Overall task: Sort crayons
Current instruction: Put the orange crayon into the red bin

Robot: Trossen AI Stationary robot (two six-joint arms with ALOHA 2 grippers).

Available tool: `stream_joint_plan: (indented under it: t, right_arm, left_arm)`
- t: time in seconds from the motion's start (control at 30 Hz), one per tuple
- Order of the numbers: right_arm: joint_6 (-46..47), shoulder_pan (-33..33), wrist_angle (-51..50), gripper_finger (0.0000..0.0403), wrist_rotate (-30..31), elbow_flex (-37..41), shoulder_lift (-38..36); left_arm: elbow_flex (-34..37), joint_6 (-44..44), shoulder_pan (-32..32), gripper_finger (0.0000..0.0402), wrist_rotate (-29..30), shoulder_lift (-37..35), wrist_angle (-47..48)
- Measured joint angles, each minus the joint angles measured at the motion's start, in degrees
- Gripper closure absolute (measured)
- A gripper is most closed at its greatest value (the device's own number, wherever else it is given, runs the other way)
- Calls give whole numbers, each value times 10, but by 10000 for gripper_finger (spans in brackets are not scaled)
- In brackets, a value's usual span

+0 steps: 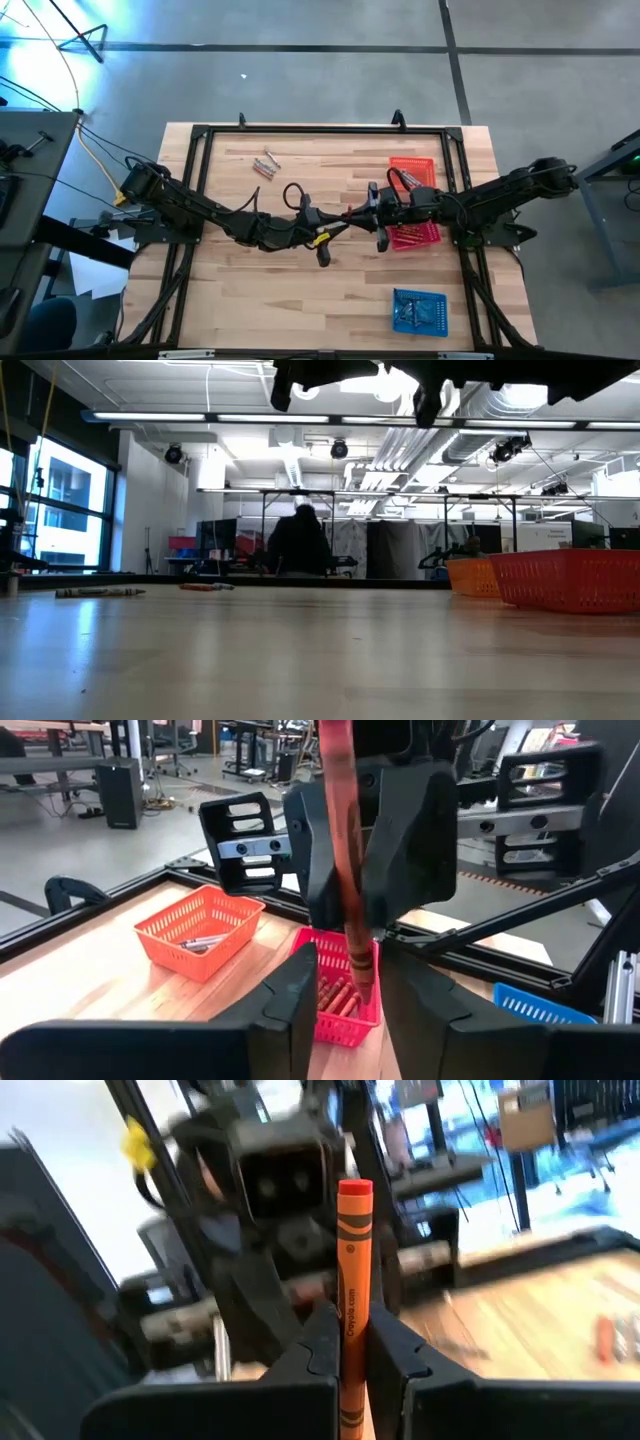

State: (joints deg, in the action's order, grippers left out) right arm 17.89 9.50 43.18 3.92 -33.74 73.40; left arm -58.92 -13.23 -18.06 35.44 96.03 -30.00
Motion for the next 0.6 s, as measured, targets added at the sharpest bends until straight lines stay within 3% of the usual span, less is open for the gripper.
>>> stream_joint_plan:
  t: [0.1, 0.27, 0.43, 0.6]
  right_arm:
    - [9, -10, -96, 399, 3, 0, -40]
    - [54, -26, -333, 400, 74, 0, -138]
    - [181, -31, -610, 400, 114, 0, -205]
    - [299, -20, -803, 400, 124, 0, -208]
  left_arm:
    - [0, 0, 0, 299, 0, 0, 3]
    - [0, 0, -6, 301, -1, 0, 14]
    - [0, 0, -8, 302, -2, 0, 19]
    - [0, -1, -3, 302, -2, 0, 18]
